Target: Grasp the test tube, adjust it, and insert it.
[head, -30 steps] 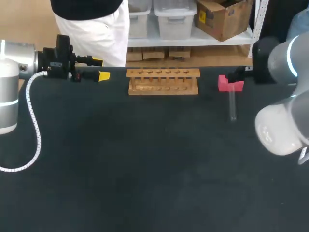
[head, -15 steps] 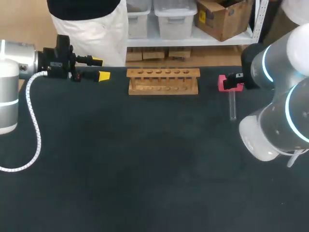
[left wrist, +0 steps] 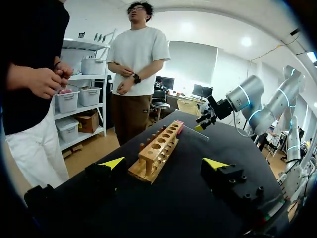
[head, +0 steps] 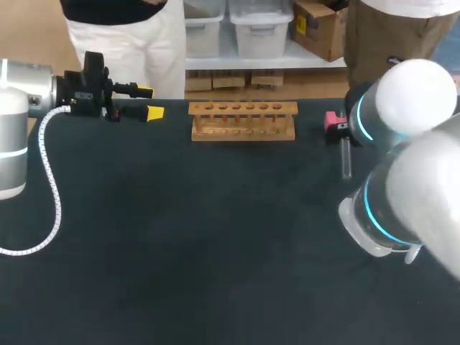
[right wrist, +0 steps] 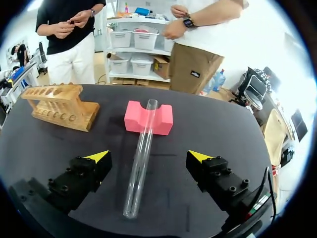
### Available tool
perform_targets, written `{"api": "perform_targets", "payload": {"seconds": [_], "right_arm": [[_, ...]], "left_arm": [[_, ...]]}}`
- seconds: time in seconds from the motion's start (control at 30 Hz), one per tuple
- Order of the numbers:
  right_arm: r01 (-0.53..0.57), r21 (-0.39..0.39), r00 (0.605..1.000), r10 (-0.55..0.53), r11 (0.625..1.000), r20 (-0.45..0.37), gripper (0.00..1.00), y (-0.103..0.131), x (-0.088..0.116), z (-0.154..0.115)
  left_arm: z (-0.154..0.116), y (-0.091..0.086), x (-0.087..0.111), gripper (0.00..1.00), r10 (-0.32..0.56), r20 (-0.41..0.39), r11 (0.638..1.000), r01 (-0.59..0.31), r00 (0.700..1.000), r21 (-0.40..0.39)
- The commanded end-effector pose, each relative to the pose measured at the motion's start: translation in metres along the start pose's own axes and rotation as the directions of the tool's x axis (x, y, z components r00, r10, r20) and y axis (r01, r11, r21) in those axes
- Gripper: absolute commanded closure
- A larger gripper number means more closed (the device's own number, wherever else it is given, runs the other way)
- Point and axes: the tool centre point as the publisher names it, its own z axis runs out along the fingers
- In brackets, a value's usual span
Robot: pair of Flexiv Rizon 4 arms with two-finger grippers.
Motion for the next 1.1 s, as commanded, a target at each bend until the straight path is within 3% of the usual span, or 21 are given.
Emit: {"api": "perform_targets", "payload": {"seconds": [0.03,0.87,0.97,1.1], "right_arm": [[0.002,0.191,1.0,-0.003,0.982,0.007,0.0,0.005,0.002,0.011],[-0.05,0.044,0.998,0.049,0.998,0.027,0.0,0.007,0.011,0.036],[-0.054,0.036,0.998,0.053,0.998,0.027,0.04,0.007,0.012,0.037],[-0.056,0.025,0.998,0.055,0.998,0.03,0.18,0.008,0.012,0.039]], "left_arm": [[0.0,-0.001,0.001,0.0,0.002,0.004,1.0,-0.002,1.0,-0.003],[0.0,-0.001,0.001,0.0,0.002,0.004,1.0,-0.002,1.0,-0.003],[0.0,-0.001,0.001,0.0,0.002,0.004,1.0,-0.002,1.0,-0.003],[0.0,-0.001,0.001,0.0,0.002,0.004,1.0,-0.002,1.0,-0.003]]}}
